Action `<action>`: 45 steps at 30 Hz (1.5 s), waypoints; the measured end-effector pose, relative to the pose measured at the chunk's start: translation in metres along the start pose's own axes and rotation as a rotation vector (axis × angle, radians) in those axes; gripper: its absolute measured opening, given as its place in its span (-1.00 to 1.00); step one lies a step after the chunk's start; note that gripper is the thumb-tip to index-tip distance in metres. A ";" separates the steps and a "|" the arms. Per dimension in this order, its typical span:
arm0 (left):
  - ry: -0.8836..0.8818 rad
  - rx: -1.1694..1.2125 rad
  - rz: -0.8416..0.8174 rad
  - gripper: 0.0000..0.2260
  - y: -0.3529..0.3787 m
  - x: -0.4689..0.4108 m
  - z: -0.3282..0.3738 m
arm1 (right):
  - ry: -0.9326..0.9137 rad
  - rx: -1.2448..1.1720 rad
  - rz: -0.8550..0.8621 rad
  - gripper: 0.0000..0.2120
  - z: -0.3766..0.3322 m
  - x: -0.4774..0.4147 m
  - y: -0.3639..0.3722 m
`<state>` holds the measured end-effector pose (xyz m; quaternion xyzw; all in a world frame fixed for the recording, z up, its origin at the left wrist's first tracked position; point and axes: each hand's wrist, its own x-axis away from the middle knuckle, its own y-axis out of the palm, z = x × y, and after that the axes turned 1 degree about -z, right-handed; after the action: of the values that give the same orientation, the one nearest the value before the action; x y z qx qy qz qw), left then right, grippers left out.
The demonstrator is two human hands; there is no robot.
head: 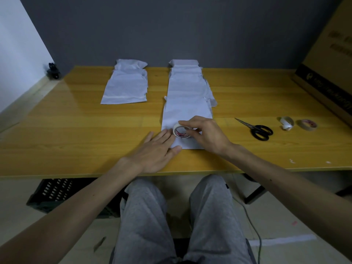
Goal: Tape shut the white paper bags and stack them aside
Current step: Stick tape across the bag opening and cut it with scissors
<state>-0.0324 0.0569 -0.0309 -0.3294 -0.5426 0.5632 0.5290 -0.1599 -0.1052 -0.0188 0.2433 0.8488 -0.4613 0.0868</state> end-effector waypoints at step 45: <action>0.064 -0.013 0.002 -0.29 -0.006 -0.001 -0.002 | -0.003 0.241 -0.041 -0.61 0.005 0.013 -0.017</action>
<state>-0.0286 0.0556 -0.0262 -0.3512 -0.5289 0.5493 0.5433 -0.1797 -0.1125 -0.0138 0.2338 0.7920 -0.5619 0.0487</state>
